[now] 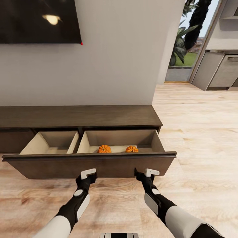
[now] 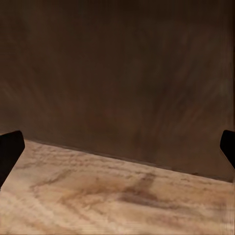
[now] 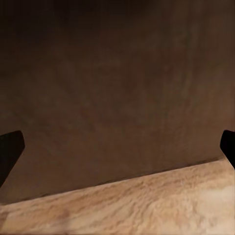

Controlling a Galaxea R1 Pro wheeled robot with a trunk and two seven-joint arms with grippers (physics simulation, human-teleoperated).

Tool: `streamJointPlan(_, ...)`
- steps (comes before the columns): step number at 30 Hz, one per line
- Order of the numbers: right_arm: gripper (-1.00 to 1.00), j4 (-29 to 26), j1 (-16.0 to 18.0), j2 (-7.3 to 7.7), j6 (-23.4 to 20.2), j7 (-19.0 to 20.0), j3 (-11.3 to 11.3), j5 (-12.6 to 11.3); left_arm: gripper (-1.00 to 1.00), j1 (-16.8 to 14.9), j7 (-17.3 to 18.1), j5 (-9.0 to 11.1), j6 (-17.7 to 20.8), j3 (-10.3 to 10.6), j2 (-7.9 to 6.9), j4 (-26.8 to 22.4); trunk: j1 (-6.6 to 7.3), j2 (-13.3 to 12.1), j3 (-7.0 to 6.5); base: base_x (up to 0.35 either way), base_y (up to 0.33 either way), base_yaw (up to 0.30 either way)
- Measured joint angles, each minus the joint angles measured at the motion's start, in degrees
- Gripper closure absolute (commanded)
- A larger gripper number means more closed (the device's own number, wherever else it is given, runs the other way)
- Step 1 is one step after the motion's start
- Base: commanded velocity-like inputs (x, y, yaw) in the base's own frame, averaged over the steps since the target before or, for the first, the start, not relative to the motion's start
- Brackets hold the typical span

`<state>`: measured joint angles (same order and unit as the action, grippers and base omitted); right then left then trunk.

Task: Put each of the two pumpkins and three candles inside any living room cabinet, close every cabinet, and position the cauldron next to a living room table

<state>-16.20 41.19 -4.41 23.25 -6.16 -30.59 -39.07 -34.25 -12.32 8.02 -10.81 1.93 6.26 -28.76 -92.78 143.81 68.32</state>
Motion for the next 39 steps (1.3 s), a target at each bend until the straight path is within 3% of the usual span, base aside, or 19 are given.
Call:
streamJointPlan(3, -1.0, 0.24, 0.01, 0.01, 1.0, 0.22, 0.0, -0.02, -1.0, 0.4, 0.07, -0.88, -1.49, 0.01, -0.01, 0.01, 0.0, 0.0, 0.0, 0.0, 0.0, 0.0)
streamJointPlan(8, -1.0, 0.36, -0.01, 0.04, 1.47, 0.31, 0.0, -0.04, -1.0, 0.57, 0.05, -5.23, -2.54, -0.03, 0.18, 0.01, 0.0, 0.0, 0.0, 0.0, 0.0, 0.0)
streamJointPlan(12, -1.0, 0.37, 0.02, 0.02, 1.52, 0.34, 0.0, -0.04, -1.0, 0.59, 0.02, -6.15, -2.94, -0.07, 0.12, 0.07, 0.0, 0.0, 0.0, 0.026, 0.012, 0.0)
streamJointPlan(19, -1.0, 0.37, 0.01, 0.01, 1.53, 0.34, 0.0, -0.12, -1.0, 0.59, 0.0, -6.31, -4.73, -0.08, 0.05, 0.86, 0.0, 0.0, 0.0, 0.167, 0.089, 0.0)
streamJointPlan(39, -1.0, 0.39, -0.04, 0.01, 1.48, 0.39, -0.18, -0.09, -1.0, 0.59, -0.19, -6.29, -4.67, -0.1, 0.07, 0.98, 0.0, 0.0, 0.0, 0.139, 0.002, 0.0)
